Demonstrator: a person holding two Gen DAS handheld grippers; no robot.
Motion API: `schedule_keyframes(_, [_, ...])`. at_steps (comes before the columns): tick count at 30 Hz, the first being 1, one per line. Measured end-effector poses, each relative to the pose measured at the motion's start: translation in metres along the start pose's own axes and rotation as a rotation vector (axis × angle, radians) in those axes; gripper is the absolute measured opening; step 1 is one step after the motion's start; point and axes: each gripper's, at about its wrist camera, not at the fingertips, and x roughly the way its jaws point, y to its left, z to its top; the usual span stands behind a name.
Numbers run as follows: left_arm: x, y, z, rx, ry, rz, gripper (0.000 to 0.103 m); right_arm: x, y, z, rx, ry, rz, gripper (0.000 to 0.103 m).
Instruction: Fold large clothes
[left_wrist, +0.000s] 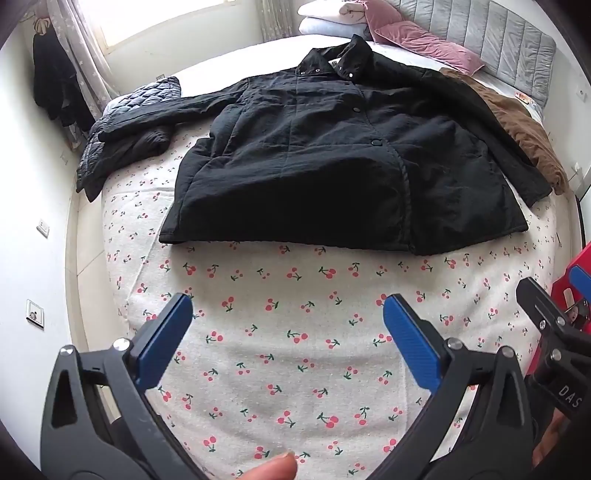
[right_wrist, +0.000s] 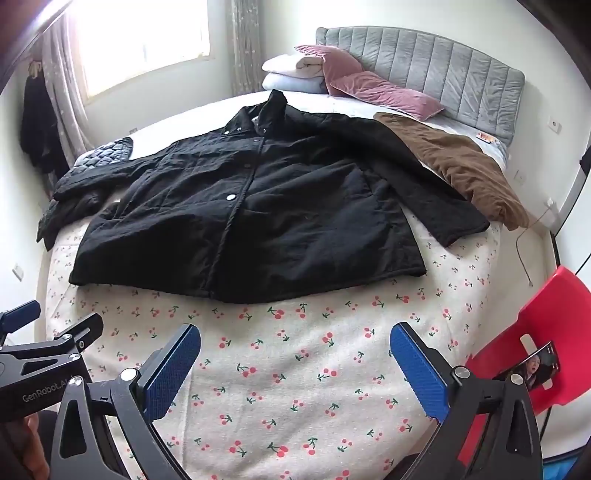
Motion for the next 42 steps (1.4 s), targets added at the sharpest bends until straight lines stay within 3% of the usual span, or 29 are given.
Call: schedule_keyframes(42, [-0.0012,-0.0002,0.0024,0.011,0.009,0.002,0.103,-0.0015,0.0006,0.0019,-0.002,-0.003,-0.001,0.103])
